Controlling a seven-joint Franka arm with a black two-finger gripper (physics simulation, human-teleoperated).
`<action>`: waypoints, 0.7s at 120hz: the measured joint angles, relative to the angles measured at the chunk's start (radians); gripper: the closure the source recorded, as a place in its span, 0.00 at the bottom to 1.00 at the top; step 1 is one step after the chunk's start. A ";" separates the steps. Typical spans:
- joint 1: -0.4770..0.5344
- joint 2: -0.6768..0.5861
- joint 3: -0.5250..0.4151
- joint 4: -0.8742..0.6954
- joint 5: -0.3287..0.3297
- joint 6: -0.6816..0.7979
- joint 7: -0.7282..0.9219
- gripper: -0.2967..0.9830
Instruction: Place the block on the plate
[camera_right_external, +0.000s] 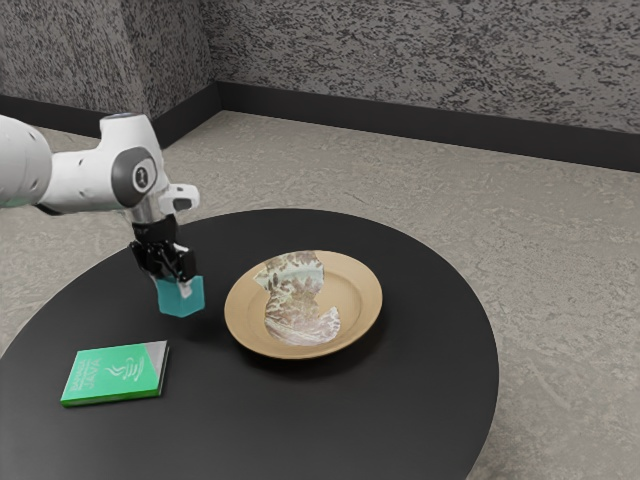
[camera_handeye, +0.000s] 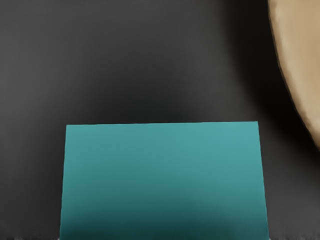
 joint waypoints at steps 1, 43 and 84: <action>0.000 -0.003 0.001 0.000 0.001 -0.001 0.000 0.49; -0.022 -0.124 0.033 0.043 0.042 -0.067 -0.005 0.50; -0.143 -0.111 0.031 0.171 0.105 -0.159 -0.037 0.51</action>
